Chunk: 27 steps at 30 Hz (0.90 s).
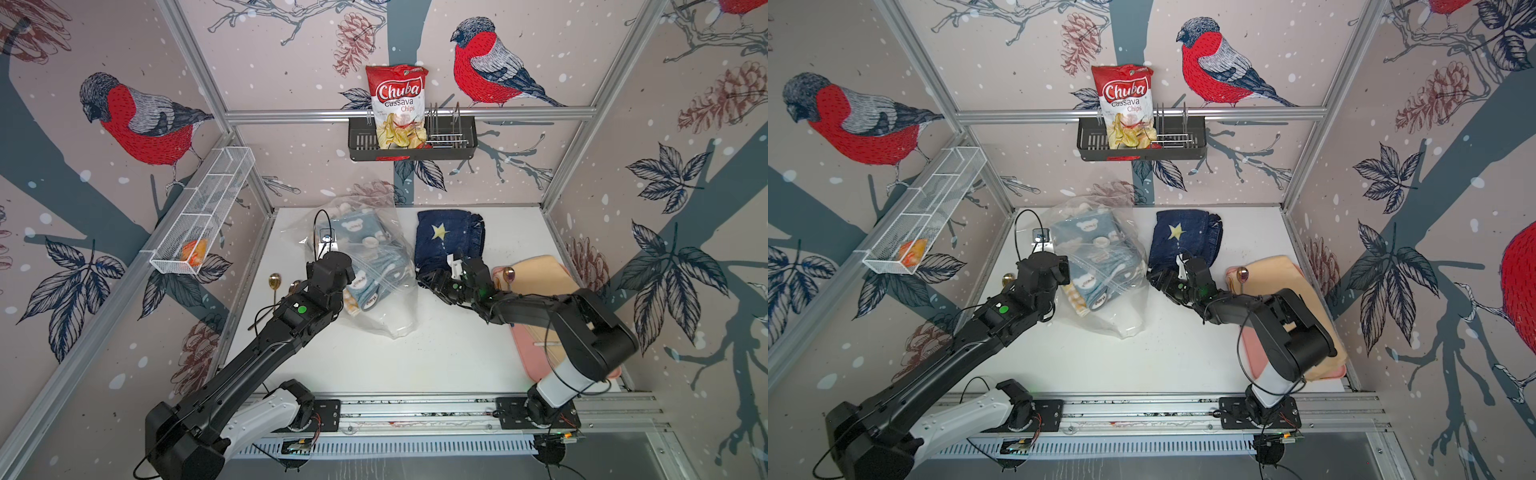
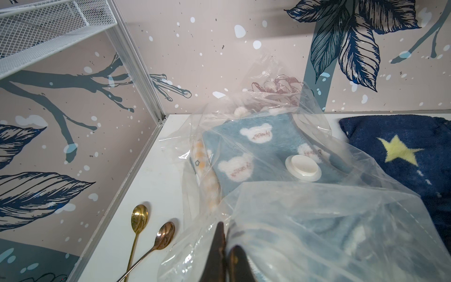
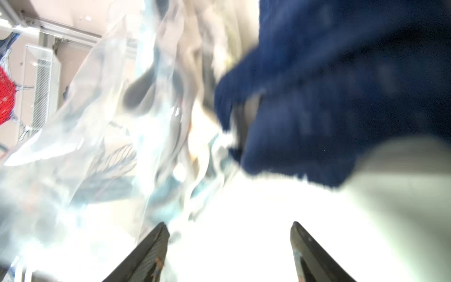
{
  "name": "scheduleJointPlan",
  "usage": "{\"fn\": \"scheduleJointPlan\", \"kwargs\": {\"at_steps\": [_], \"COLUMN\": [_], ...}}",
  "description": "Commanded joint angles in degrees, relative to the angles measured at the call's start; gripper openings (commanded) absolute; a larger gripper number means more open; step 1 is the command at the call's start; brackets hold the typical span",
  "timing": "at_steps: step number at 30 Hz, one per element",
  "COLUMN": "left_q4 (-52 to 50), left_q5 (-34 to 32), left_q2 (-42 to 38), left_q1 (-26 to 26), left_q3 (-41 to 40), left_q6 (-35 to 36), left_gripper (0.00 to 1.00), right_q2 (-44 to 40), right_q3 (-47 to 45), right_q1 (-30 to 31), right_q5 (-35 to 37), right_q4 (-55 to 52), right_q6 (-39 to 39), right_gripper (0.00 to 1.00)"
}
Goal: Take the blanket out of the vacuum bag
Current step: Place the blanket at the center of the board.
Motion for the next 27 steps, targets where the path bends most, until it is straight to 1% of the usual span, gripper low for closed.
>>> {"fn": "scheduleJointPlan", "kwargs": {"at_steps": [1,2,3,5,6,7,9,10,11,13,14,15,17,19,22,23,27], "left_q4": [1.59,1.63,1.66,1.81,1.84,1.86,1.89,1.89,1.85,1.81,1.81,1.81,1.80,1.94,1.98,2.02,2.02], "left_q5": [0.34,0.43,0.50,0.95,1.20,1.42,1.84,1.93,2.07,2.19,2.24,2.28,2.56,2.64,3.24,3.40,3.49], "left_q2": [-0.26,-0.21,-0.29,-0.34,-0.43,-0.39,-0.30,-0.22,-0.21,-0.13,-0.21,-0.21,-0.41,-0.41,-0.41,-0.39,-0.43], "left_q1": [0.05,0.05,0.05,0.05,0.09,0.05,0.05,0.05,0.05,0.05,0.05,0.05,0.05,0.05,0.05,0.05,0.05], "left_q3": [0.44,0.40,0.46,0.45,0.43,0.46,0.46,0.48,0.47,0.47,0.40,0.47,0.33,0.34,0.37,0.32,0.32], "left_q6": [-0.40,-0.37,-0.48,-0.54,-0.60,-0.55,-0.65,-0.66,-0.69,-0.71,-0.69,-0.71,-0.65,-0.60,-0.55,-0.46,-0.40], "left_gripper": [0.00,0.00,0.00,0.00,0.00,0.00,0.00,0.00,0.00,0.00,0.00,0.00,0.00,0.00,0.00,0.00,0.00], "right_q2": [-9.11,-11.99,-15.55,-21.66,-23.94,-25.39,-24.75,-23.07,-21.39,-15.34,-12.39,-9.52,-4.98,-0.90,3.61,4.60,7.94], "right_q3": [-4.74,-5.99,-7.43,-9.72,-10.74,-11.14,-9.08,-7.23,-5.83,-1.69,-0.08,1.25,2.51,4.36,6.32,7.10,9.85], "right_q1": [0.13,-0.47,-1.70,-5.58,-8.88,-12.06,-16.88,-18.18,-19.19,-20.96,-21.15,-21.13,-20.82,-19.89,-19.01,-18.57,-16.68], "right_q5": [1.86,3.08,4.62,7.87,8.87,8.45,8.73,9.84,9.46,7.87,7.46,7.21,6.58,7.69,8.03,8.41,10.43], "right_q4": [-7.74,-10.03,-12.65,-16.02,-16.87,-17.41,-20.05,-21.69,-22.23,-24.11,-24.61,-24.48,-23.00,-22.80,-21.04,-20.53,-20.11], "right_q6": [-1.92,-2.32,-2.61,-3.72,-4.14,-5.34,-8.90,-10.71,-12.11,-14.48,-15.30,-15.91,-16.01,-16.47,-16.52,-16.71,-17.01], "right_gripper": [0.76,0.69,0.57,0.16,0.01,0.00,0.00,0.00,0.00,0.00,0.04,0.10,0.16,0.22,0.24,0.28,0.53]}}
